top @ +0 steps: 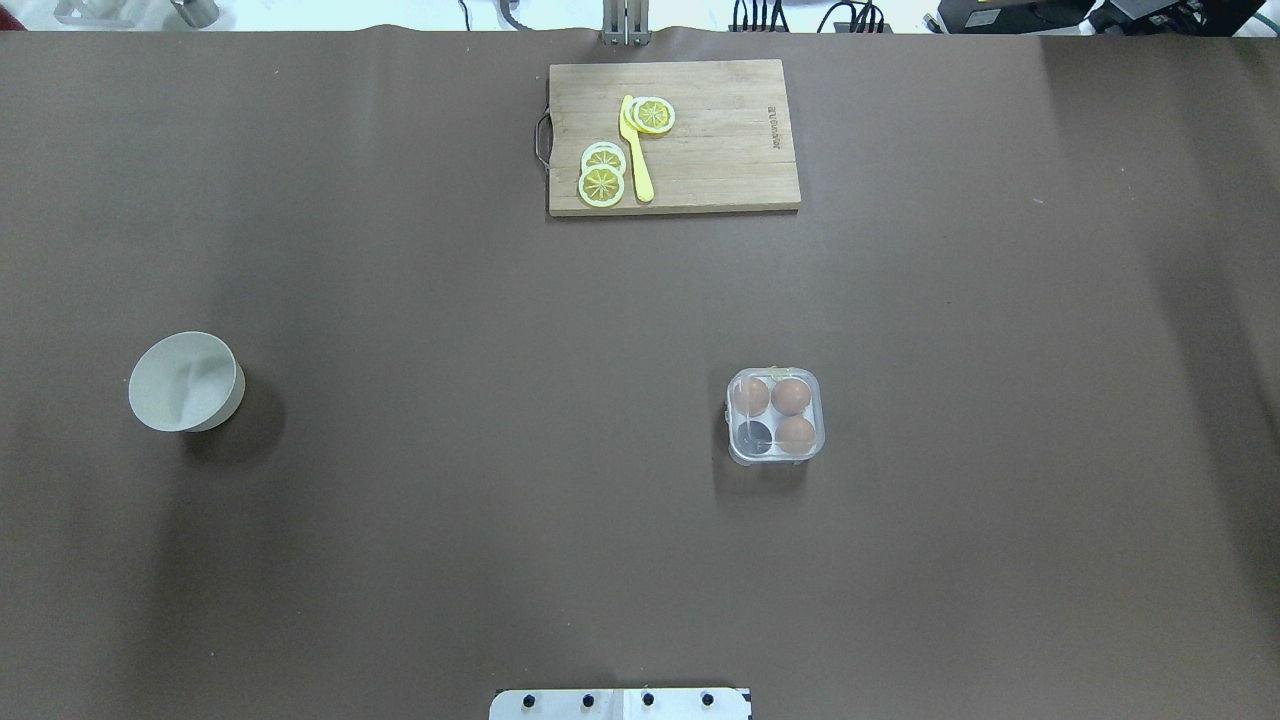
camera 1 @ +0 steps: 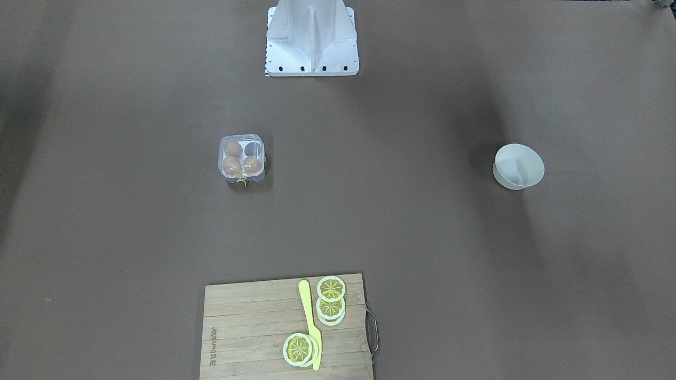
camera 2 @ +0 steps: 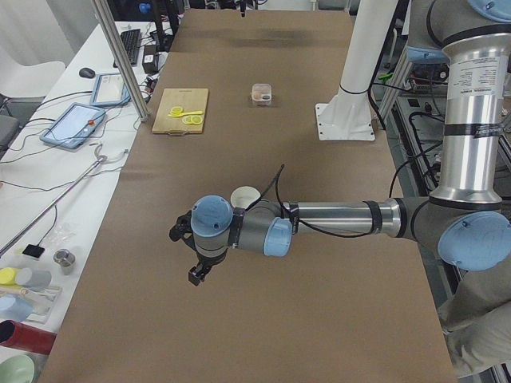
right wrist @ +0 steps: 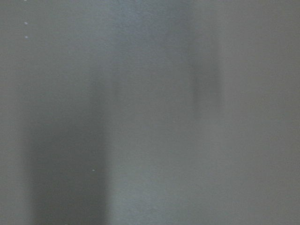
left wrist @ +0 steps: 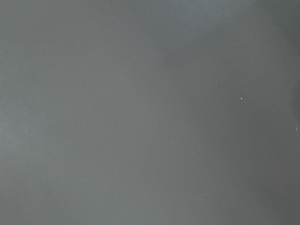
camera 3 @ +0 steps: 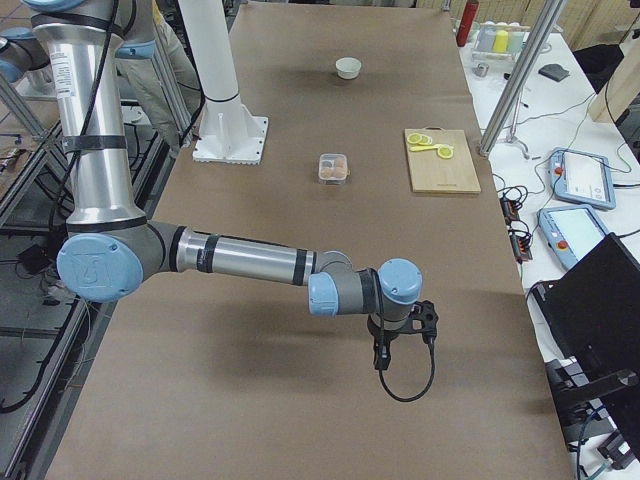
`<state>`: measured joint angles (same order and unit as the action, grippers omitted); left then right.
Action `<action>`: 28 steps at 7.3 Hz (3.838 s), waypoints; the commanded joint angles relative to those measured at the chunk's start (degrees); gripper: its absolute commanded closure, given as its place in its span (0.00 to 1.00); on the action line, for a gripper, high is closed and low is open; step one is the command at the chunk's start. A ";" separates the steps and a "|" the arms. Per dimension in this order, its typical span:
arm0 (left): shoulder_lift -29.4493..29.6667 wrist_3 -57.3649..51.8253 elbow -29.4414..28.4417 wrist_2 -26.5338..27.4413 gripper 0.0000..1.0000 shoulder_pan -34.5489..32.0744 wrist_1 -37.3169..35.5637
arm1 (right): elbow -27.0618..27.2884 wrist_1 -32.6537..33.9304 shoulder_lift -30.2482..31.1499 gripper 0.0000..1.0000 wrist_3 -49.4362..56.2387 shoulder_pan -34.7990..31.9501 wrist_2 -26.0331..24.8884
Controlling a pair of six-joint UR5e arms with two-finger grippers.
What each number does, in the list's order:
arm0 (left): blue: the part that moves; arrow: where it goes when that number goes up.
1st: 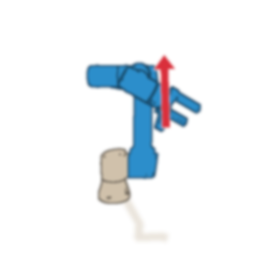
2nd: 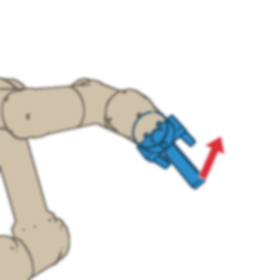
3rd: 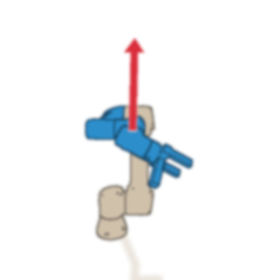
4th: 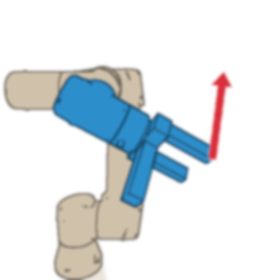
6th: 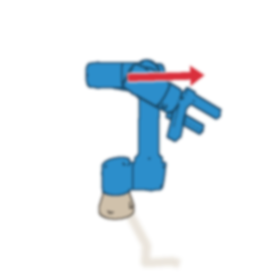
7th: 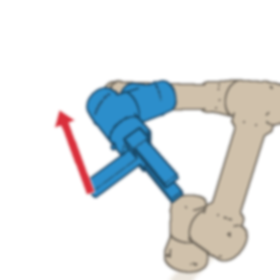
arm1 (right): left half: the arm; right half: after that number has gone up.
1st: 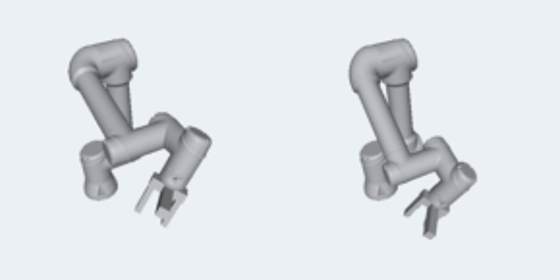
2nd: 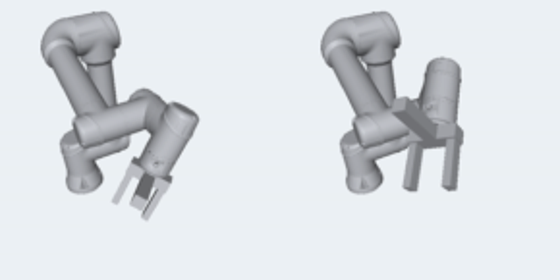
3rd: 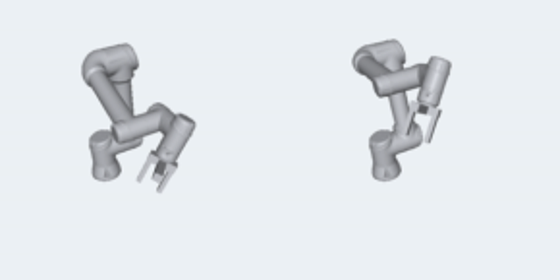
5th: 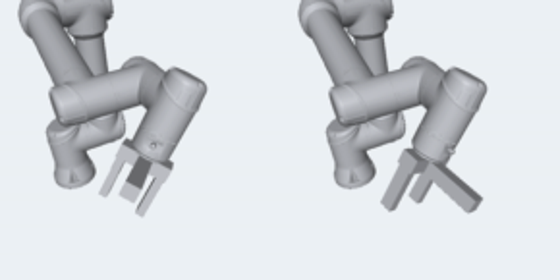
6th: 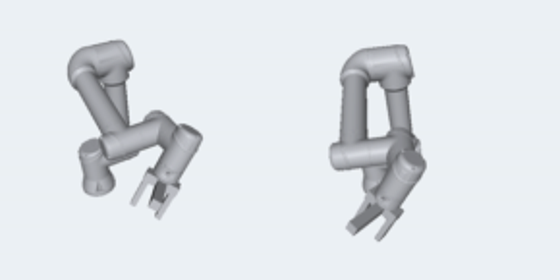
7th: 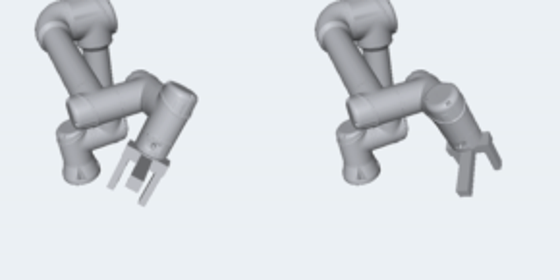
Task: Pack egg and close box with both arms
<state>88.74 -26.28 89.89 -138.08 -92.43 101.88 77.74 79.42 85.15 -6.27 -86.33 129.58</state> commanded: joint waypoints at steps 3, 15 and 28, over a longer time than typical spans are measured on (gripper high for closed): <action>0.12 0.00 -3.65 0.01 0.03 -1.61 -2.12 | -1.01 2.06 -0.07 0.01 2.14 -0.59 -5.04; 1.70 0.53 -6.13 0.54 0.03 -2.67 -2.38 | 13.48 11.68 5.74 0.00 2.05 -2.78 4.43; 1.09 0.00 -6.04 0.45 0.03 -3.28 -1.68 | 14.46 11.64 5.91 0.00 3.02 -2.79 4.46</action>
<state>90.19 -26.21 83.85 -137.63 -95.61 99.83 92.12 91.06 91.03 -3.28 -89.12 134.04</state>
